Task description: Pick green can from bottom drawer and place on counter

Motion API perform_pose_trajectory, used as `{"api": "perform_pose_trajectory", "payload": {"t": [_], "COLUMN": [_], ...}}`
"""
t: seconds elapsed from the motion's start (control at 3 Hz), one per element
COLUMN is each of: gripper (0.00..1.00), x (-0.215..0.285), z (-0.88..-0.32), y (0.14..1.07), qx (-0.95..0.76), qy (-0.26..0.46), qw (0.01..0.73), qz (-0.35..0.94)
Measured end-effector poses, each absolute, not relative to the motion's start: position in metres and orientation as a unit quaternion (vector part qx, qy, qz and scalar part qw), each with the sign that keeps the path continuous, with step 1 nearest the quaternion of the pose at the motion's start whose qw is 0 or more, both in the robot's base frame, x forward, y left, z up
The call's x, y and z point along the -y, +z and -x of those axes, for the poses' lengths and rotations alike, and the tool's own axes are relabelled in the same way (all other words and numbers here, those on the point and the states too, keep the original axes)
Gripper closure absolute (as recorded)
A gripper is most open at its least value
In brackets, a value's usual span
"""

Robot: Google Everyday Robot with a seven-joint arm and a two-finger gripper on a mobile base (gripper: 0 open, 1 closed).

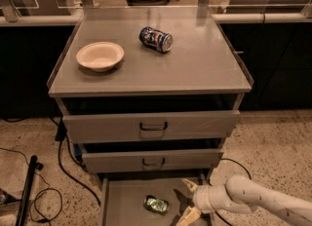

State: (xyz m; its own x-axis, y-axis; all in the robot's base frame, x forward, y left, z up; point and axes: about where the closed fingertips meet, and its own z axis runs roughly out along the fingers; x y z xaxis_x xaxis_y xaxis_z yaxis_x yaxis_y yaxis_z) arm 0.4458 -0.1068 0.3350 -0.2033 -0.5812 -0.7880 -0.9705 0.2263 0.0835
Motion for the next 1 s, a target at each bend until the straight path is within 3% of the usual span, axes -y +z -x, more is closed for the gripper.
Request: {"api": "perform_pose_trajectory", "payload": {"t": [1.0], "gripper": [0.00], "x": [0.094], "z": [-0.463], "y": [0.273], "qx": [-0.730], "qy": [0.302], "qw": [0.323], "qz": [0.520]}}
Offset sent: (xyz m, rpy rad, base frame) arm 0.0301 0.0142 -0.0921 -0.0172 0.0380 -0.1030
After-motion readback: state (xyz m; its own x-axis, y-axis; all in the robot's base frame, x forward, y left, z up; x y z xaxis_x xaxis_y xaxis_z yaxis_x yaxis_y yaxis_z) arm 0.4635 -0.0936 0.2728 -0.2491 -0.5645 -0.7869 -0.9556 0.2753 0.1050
